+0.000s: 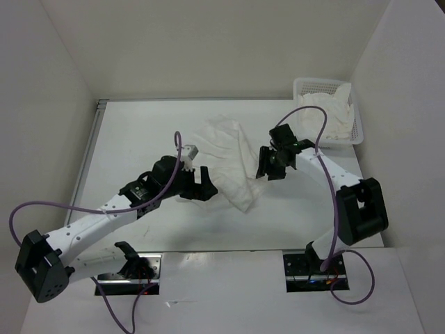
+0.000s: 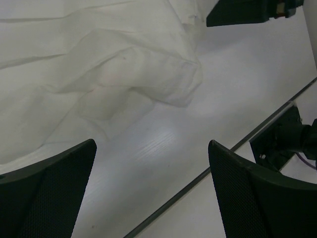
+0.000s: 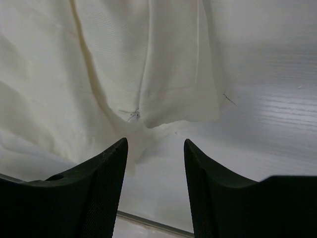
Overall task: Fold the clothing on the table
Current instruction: Grab the skirt from the pile
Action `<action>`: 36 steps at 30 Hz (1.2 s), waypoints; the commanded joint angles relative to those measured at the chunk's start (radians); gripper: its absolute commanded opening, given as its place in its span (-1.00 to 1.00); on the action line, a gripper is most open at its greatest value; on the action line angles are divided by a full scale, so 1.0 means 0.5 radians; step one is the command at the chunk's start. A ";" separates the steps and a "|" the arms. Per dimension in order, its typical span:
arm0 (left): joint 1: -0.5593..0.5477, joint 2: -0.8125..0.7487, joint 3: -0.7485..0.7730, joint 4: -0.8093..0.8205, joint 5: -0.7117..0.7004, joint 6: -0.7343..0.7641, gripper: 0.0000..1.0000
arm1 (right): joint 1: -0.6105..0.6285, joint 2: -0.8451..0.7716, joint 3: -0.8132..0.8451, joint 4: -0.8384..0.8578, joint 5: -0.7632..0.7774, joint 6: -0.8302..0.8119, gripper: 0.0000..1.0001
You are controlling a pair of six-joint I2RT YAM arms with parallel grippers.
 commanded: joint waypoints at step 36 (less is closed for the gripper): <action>-0.250 0.474 0.395 0.158 -0.089 0.015 1.00 | 0.003 0.521 0.124 0.454 0.041 0.169 -0.03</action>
